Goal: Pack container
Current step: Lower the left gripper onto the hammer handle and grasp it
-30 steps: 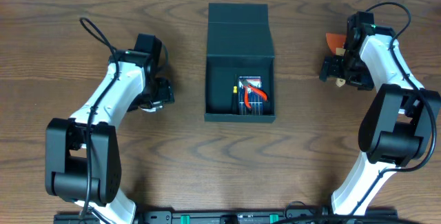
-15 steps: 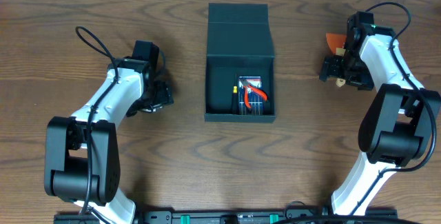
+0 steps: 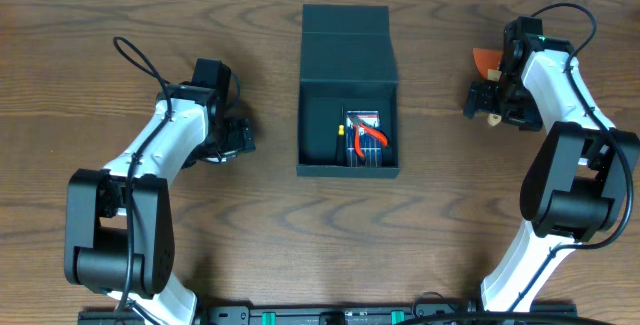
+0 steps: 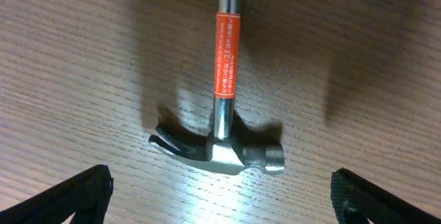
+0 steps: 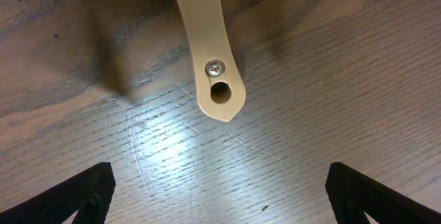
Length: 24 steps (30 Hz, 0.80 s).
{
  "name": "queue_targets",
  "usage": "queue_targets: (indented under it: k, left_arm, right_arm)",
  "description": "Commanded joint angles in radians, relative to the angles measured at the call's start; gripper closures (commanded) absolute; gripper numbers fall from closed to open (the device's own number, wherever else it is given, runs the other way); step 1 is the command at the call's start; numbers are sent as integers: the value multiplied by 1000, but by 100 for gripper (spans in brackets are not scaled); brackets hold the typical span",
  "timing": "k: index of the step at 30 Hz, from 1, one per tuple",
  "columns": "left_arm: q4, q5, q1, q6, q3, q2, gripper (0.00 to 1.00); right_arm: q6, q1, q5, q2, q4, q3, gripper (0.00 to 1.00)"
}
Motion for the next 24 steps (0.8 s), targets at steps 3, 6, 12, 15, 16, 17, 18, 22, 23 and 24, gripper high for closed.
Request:
queue_targets:
  k: [3, 6, 12, 15, 16, 17, 18, 22, 23, 24]
  left_arm:
    - [-6, 13, 5, 51, -7, 37, 1]
    - [-6, 13, 6, 76, -7, 58, 1]
    - [-1, 14, 5, 87, -8, 85, 1]
    - [6, 13, 6, 108, -8, 86, 1]
    - [8, 13, 6, 115, -8, 86, 1]
    - [10, 13, 6, 124, -8, 86, 1]
    - [13, 13, 5, 132, -8, 86, 1]
    - [26, 13, 6, 143, -8, 86, 1]
    - [27, 13, 6, 143, -8, 86, 1]
    - [28, 13, 6, 143, -8, 86, 1]
  right_arm:
    - [-7, 0, 10, -4, 2, 2, 1]
    - [-7, 0, 10, -4, 2, 2, 1]
    - [-7, 0, 10, -4, 2, 2, 1]
    - [-7, 0, 10, -4, 2, 2, 1]
    - [-7, 0, 10, -4, 2, 2, 1]
    - [-7, 0, 10, -4, 2, 2, 1]
    - [-7, 0, 10, -4, 2, 2, 1]
    - [-7, 0, 10, -4, 2, 2, 1]
    - [-7, 0, 10, -4, 2, 2, 1]
    - [-7, 0, 10, -4, 2, 2, 1]
